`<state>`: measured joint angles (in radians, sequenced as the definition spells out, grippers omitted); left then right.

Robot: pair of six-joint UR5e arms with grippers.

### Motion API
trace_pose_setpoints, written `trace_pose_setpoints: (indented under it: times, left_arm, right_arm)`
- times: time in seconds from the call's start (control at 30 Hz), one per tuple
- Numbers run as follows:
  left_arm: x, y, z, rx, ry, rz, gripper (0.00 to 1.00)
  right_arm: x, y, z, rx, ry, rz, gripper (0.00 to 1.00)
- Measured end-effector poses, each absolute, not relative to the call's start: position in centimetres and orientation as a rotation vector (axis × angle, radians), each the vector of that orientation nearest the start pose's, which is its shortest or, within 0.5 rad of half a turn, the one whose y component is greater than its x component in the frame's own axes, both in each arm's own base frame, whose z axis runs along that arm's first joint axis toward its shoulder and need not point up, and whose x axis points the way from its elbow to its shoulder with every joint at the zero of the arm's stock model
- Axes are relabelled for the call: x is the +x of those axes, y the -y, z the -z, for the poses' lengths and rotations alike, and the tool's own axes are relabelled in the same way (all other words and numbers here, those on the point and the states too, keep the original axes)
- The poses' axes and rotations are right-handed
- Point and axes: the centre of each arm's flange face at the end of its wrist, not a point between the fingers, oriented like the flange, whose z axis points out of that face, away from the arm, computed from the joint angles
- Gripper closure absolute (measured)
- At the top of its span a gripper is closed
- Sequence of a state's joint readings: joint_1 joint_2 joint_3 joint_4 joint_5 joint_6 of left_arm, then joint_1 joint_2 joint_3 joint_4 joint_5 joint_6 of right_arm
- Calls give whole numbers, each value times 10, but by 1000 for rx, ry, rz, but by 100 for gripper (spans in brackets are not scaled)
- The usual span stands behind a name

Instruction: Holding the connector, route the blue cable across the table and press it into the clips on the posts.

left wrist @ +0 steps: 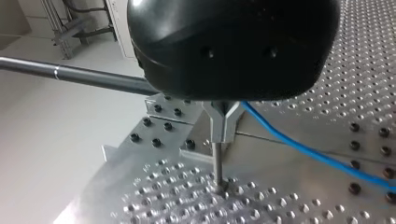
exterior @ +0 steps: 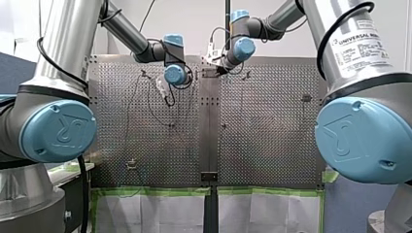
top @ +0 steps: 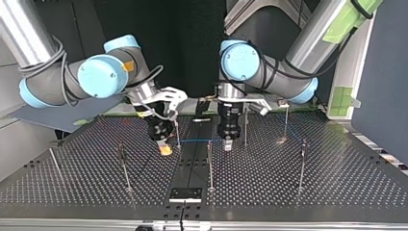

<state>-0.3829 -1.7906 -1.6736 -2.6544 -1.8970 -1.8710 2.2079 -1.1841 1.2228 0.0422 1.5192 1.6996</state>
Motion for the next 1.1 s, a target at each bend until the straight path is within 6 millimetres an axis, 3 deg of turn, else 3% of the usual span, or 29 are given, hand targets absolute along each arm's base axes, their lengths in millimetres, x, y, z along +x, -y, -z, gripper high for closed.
trace_pose_setpoints:
  times: [0.57, 0.97, 1.1]
  left_arm:
    - [525, 288, -388, -211, -1364, 336, 99]
    - [562, 292, -373, -189, -1417, 310, 99]
    - [572, 292, -377, -190, -1415, 307, 99]
  right_arm:
    - [483, 460, -430, 1743, 956, -1747, 100]
    - [464, 488, -422, 1722, 982, -1728, 100]
    - [458, 496, -421, 1712, 991, -1735, 100]
